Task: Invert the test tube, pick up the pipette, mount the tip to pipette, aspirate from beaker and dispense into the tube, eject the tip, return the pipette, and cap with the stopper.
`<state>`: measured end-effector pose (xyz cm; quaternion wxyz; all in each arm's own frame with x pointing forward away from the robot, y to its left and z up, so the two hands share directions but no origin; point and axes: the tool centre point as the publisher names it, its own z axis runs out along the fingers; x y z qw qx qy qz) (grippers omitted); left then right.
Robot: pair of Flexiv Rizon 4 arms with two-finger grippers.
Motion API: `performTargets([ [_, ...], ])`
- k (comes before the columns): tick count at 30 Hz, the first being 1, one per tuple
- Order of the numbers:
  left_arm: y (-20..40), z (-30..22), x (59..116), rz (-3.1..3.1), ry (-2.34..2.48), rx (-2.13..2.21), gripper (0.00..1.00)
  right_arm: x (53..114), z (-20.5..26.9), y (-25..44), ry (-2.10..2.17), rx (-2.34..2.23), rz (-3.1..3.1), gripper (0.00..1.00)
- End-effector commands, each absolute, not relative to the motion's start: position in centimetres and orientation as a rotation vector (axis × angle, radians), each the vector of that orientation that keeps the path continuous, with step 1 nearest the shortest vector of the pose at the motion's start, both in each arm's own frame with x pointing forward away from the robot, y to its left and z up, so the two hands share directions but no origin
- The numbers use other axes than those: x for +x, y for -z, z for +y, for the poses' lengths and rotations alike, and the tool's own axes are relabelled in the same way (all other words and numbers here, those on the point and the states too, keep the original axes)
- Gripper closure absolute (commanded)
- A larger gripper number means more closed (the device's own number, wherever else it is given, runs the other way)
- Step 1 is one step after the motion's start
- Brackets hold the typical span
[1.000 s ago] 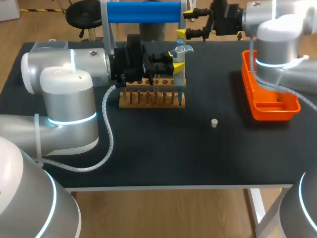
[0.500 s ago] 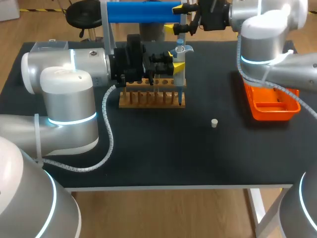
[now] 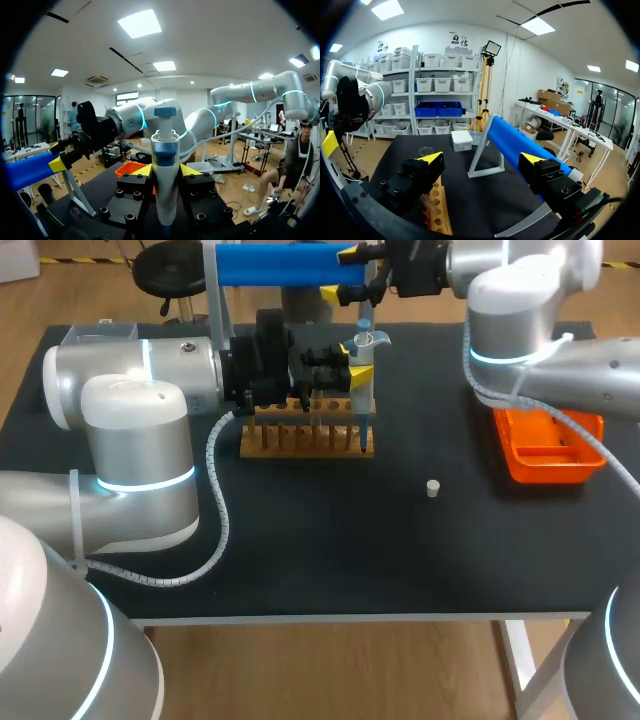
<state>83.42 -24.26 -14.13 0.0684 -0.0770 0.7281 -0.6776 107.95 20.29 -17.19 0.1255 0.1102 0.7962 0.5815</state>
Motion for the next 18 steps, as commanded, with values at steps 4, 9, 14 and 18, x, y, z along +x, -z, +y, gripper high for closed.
performTargets([
  [4,14.24,-24.39,83.43,2.187,2.042,-0.233,1.00,108.72,20.35,17.67,-1.693,0.322,2.326,0.00],
  [9,14.24,-24.39,83.43,2.187,2.042,-0.233,1.00,108.78,20.31,17.68,-1.689,0.316,2.325,0.00],
  [14,14.24,-24.39,83.43,2.187,2.042,-0.233,1.00,108.78,20.31,17.68,-1.689,0.316,2.325,0.00],
  [18,14.24,-24.39,83.43,2.187,2.042,-0.233,1.00,108.78,20.31,17.68,-1.689,0.316,2.325,0.00],
])
